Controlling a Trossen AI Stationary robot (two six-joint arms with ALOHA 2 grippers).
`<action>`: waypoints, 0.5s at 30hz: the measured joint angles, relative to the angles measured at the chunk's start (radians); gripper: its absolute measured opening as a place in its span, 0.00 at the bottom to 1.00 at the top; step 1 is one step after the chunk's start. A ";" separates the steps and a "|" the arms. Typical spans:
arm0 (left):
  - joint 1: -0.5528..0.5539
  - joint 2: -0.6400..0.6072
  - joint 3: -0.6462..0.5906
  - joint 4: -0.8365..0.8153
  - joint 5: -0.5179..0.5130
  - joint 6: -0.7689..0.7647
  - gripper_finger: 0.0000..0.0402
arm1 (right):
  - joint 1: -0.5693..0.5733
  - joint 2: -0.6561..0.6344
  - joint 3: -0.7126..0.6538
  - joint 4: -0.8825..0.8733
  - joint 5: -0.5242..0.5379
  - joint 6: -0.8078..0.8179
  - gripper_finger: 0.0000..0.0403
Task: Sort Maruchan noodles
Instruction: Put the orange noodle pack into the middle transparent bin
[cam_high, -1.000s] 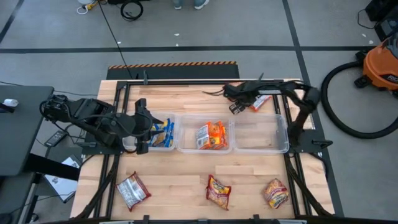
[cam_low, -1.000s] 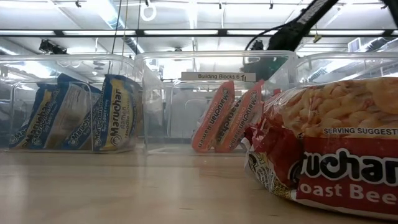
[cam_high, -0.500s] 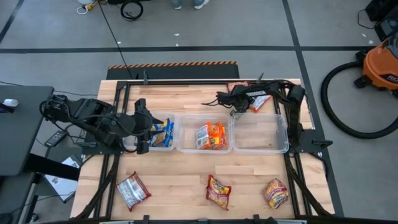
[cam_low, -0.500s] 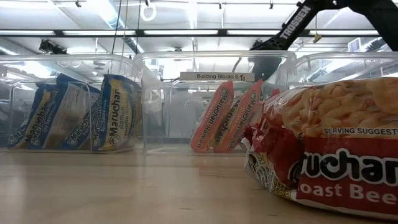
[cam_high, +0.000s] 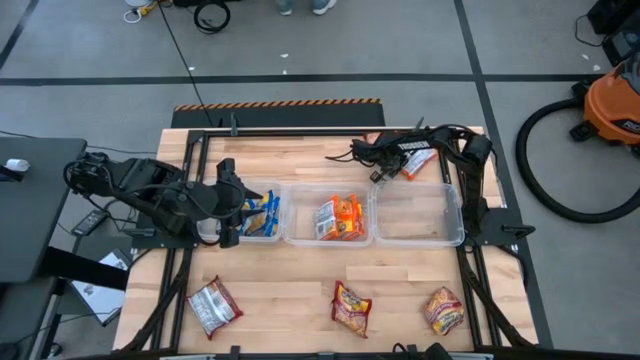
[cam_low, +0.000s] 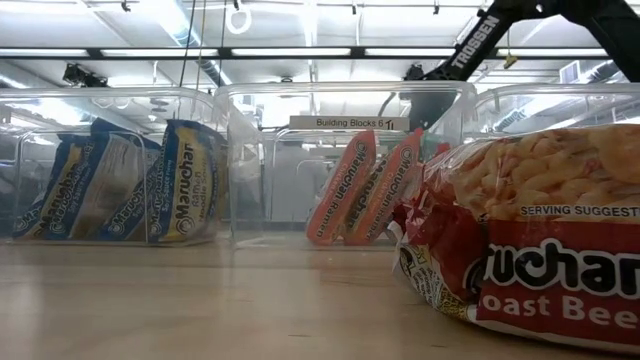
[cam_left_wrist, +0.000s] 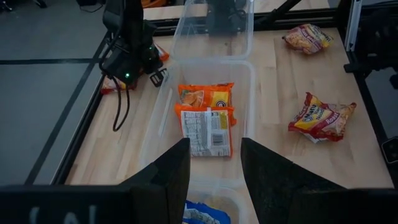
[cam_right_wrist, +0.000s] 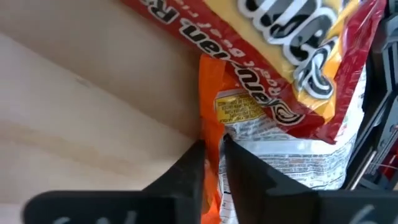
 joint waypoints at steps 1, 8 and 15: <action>0.000 0.000 0.000 0.000 0.000 -0.001 0.37 | -0.001 0.000 0.000 0.003 0.000 0.000 0.16; 0.000 0.000 0.000 0.000 0.000 0.000 0.37 | -0.001 -0.020 0.000 -0.009 -0.031 0.016 0.02; 0.000 0.000 0.000 0.000 -0.001 0.010 0.37 | 0.022 -0.130 0.056 -0.134 -0.043 0.034 0.02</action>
